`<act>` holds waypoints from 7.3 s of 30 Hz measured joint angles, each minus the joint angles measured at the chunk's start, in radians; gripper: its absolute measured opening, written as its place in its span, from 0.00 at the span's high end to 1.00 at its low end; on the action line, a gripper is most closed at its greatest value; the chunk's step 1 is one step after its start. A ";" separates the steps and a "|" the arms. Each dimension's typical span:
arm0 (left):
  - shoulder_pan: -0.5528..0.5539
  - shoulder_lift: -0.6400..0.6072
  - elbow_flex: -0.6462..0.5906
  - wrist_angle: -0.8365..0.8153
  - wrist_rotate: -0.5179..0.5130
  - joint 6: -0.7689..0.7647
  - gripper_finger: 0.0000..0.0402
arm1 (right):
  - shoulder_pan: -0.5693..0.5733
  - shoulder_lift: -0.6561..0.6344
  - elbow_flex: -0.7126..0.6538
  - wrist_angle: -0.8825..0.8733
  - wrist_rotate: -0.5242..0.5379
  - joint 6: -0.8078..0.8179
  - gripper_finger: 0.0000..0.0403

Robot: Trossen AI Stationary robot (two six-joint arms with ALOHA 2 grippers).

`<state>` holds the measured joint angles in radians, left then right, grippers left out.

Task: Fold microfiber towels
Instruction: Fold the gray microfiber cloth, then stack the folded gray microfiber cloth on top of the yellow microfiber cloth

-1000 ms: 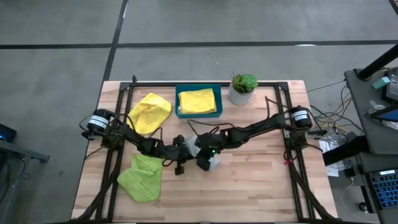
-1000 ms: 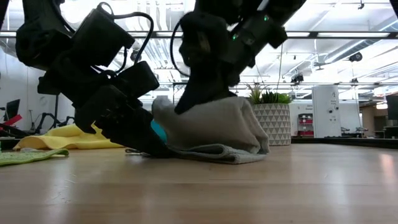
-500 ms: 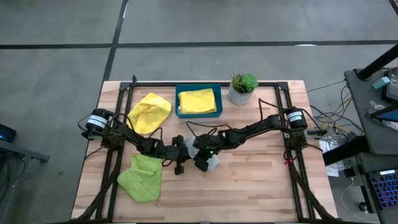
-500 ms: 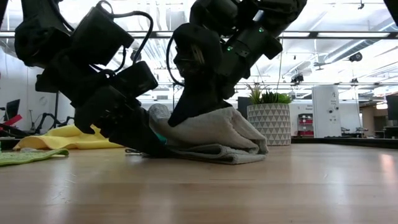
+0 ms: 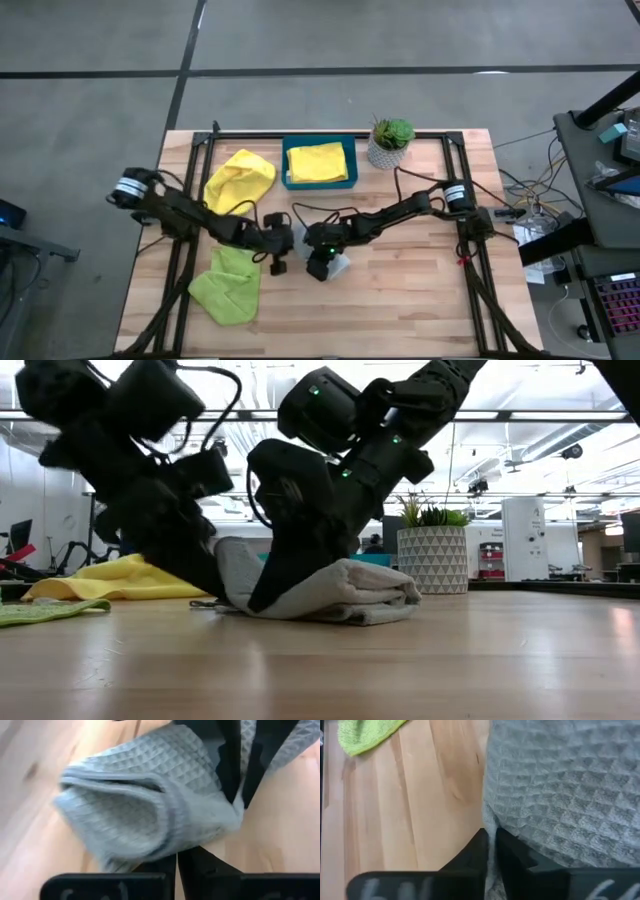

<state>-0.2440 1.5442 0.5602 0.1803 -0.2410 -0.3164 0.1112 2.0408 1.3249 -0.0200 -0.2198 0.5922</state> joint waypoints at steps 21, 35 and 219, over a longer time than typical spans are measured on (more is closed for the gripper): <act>-0.003 -0.262 -0.003 -0.130 -0.029 -0.016 1.00 | 0.010 -0.077 0.043 -0.087 0.010 -0.092 0.75; -0.003 0.008 0.013 -0.004 -0.053 -0.057 1.00 | 0.105 -0.135 -0.021 -0.181 0.132 -0.152 0.78; 0.430 -0.266 0.111 0.116 -0.180 -0.018 0.97 | -0.311 -0.672 -0.396 0.041 0.363 -0.227 0.94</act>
<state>0.1864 1.2779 0.6712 0.2960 -0.4210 -0.3343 -0.2001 1.3687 0.9287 0.0211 0.1428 0.3653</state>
